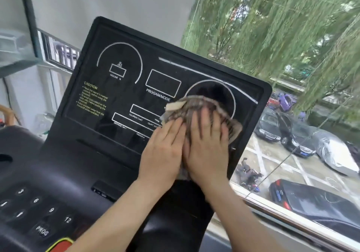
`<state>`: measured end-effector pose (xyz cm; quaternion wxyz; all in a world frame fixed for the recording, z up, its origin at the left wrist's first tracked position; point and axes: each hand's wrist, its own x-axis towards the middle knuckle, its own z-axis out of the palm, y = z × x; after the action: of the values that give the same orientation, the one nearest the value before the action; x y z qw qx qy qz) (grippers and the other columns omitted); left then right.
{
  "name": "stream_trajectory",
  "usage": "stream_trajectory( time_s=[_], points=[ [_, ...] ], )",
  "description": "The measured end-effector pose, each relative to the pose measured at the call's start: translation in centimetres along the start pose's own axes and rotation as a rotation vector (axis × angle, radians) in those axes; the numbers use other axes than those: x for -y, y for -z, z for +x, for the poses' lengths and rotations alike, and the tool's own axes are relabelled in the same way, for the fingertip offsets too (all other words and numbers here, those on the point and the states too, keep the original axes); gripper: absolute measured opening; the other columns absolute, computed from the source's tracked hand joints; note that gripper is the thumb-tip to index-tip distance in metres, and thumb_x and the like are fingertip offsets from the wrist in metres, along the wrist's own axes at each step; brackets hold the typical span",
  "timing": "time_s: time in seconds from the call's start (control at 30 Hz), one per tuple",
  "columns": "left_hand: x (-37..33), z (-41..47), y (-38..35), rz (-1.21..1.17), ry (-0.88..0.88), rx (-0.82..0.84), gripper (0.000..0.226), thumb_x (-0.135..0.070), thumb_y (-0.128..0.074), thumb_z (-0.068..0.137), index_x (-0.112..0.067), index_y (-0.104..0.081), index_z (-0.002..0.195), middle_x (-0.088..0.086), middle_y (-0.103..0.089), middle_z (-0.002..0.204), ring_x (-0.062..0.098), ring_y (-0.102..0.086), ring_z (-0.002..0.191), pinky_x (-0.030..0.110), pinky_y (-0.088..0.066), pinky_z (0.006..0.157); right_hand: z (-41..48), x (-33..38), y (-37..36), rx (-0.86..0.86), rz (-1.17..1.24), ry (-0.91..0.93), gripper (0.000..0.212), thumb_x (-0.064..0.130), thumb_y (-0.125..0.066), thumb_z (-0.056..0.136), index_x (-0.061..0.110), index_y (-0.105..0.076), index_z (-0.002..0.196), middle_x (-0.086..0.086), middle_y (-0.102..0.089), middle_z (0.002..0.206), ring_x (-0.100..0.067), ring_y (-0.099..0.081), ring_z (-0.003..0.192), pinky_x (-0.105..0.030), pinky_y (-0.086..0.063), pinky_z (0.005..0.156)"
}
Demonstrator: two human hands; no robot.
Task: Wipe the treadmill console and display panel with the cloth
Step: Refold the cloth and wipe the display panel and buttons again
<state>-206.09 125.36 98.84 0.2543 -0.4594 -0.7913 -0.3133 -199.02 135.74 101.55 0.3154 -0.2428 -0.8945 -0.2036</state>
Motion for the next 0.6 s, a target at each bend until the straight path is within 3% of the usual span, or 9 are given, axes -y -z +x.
stream_trajectory(
  time_s=[0.17,0.23,0.33,0.43,0.5,0.6],
  points=[
    [1.0,-8.6,-1.5,0.012,0.052,0.114,0.057,-0.020,-0.053,0.089,-0.006,-0.042,0.142,0.007,-0.037,0.151,0.021,-0.033,0.140,0.041,-0.029,0.109,-7.1,1.0,-0.7,0.117,0.050,0.202,0.057,0.047,-0.042,0.096,0.022,-0.039,0.148,0.000,-0.034,0.156,-0.021,-0.040,0.137,-0.041,-0.035,0.099],
    [0.7,-6.7,-0.9,0.029,0.083,0.122,0.057,-0.024,-0.050,0.093,-0.008,-0.037,0.147,0.006,-0.030,0.155,0.021,-0.027,0.144,0.041,-0.024,0.114,-4.5,-0.7,0.0,0.097,0.003,0.203,0.060,0.053,-0.041,0.095,0.024,-0.039,0.147,0.000,-0.037,0.154,-0.021,-0.044,0.133,-0.041,-0.033,0.098],
    [-0.5,0.5,0.2,0.053,0.085,0.063,0.058,-0.028,-0.044,0.099,-0.011,-0.026,0.151,0.006,-0.020,0.159,0.022,-0.017,0.147,0.044,-0.021,0.118,3.3,-3.6,1.5,0.026,-0.057,0.076,0.066,0.061,-0.034,0.094,0.026,-0.032,0.150,-0.003,-0.033,0.156,-0.029,-0.033,0.138,-0.049,-0.025,0.107],
    [-1.4,7.2,1.2,0.067,0.077,0.071,0.065,-0.027,-0.046,0.097,-0.012,-0.017,0.153,0.006,-0.013,0.161,0.022,-0.009,0.149,0.044,-0.013,0.119,8.6,-3.9,2.4,-0.027,-0.017,-0.079,0.064,0.055,-0.033,0.096,0.025,-0.027,0.152,-0.006,-0.028,0.158,-0.035,-0.027,0.141,-0.051,-0.018,0.112],
    [-0.9,7.0,1.1,0.091,0.085,0.078,0.066,-0.025,-0.046,0.097,-0.012,-0.014,0.154,0.005,-0.010,0.162,0.020,-0.007,0.149,0.044,-0.016,0.119,8.2,-2.4,1.9,-0.073,-0.005,-0.135,0.061,0.050,-0.035,0.097,0.023,-0.028,0.152,-0.009,-0.028,0.158,-0.037,-0.026,0.141,-0.050,-0.016,0.113],
    [1.2,-0.1,0.3,0.112,0.128,0.112,0.061,-0.026,-0.038,0.096,-0.008,-0.021,0.152,0.007,-0.017,0.160,0.022,-0.014,0.148,0.046,-0.027,0.115,2.5,1.2,0.2,-0.012,0.016,0.019,0.057,0.043,-0.036,0.099,0.022,-0.030,0.152,-0.007,-0.027,0.158,-0.032,-0.021,0.143,-0.050,-0.015,0.116]
  ],
)
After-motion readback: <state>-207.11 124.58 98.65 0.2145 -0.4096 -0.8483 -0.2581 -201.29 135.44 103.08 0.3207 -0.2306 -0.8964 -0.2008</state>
